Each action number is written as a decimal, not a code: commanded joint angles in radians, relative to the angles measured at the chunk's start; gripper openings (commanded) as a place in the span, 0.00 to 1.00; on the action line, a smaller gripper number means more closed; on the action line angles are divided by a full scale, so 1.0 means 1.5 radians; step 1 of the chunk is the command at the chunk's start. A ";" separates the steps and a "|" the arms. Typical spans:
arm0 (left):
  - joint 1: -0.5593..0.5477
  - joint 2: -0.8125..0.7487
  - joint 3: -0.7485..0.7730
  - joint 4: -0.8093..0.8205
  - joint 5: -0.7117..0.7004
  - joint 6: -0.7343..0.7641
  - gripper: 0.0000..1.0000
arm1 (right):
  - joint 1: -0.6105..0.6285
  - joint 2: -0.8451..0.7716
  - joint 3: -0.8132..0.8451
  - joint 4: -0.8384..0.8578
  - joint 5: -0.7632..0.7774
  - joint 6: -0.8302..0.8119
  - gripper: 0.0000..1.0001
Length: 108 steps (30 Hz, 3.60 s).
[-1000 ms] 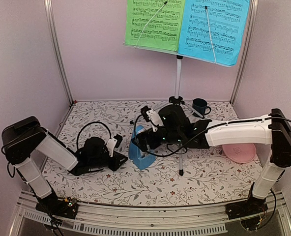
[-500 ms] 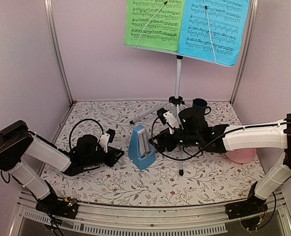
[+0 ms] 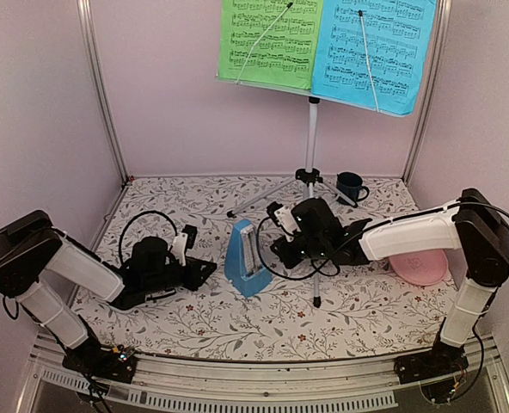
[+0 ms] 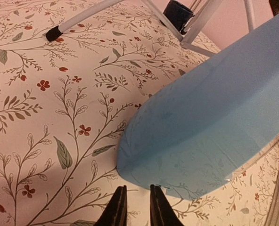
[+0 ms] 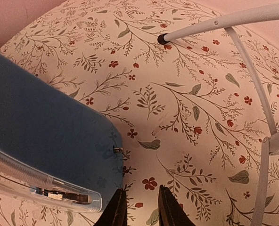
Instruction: Set up the instrument practice props
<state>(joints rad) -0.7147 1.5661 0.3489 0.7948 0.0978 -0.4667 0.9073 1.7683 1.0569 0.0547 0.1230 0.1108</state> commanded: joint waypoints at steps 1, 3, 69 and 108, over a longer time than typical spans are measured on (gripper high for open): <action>0.011 0.012 0.001 0.021 0.003 -0.027 0.17 | -0.002 0.053 0.024 0.018 -0.019 -0.022 0.22; 0.013 0.011 -0.003 0.011 -0.006 -0.037 0.17 | -0.002 0.064 0.018 0.036 -0.053 -0.025 0.18; -0.222 -0.071 0.203 -0.368 -0.340 -0.054 0.78 | 0.044 -0.018 -0.154 0.279 -0.231 0.118 0.81; -0.285 -0.152 0.454 -0.508 -0.504 0.245 0.02 | 0.038 -0.007 -0.206 0.576 -0.189 0.056 0.51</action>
<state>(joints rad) -1.1225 1.3930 0.9775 -0.0338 -0.6361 -0.1341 0.9680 1.7569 0.7334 0.8509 -0.1604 0.2153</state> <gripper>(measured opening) 0.703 0.535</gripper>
